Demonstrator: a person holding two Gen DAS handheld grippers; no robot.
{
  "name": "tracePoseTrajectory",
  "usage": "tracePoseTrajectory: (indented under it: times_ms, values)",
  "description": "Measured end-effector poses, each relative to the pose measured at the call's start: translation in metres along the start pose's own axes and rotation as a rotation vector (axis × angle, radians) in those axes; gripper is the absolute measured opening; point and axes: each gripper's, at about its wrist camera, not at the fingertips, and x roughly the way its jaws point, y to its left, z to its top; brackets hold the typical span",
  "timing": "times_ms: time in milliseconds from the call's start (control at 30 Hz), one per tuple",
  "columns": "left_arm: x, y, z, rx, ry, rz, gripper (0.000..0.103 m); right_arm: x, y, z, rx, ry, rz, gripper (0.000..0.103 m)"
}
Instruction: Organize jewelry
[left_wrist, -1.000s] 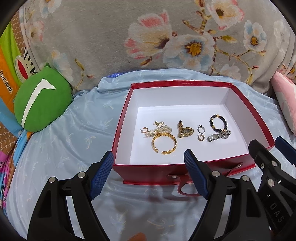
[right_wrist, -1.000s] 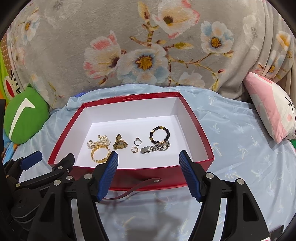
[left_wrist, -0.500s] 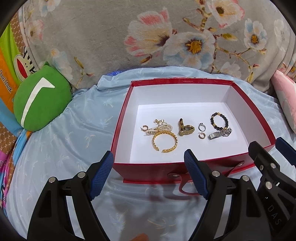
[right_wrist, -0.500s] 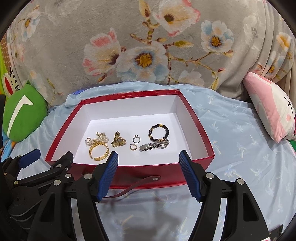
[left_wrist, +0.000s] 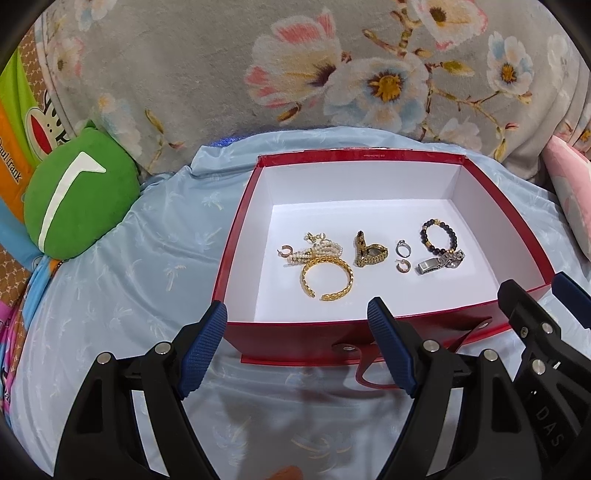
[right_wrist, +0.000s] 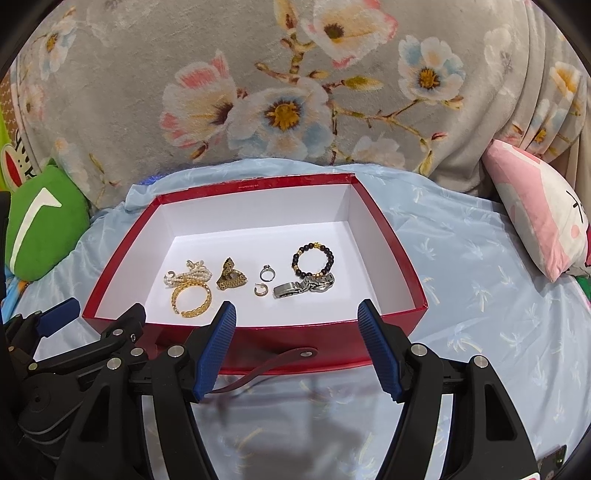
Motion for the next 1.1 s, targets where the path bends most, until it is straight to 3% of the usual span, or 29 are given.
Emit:
tracePoseTrajectory:
  times_ms: [1100]
  values:
    - [0.0073, -0.0002, -0.0021, -0.003, 0.007, 0.013, 0.081, 0.0048, -0.0006, -0.0043, 0.001, 0.002, -0.007, 0.067]
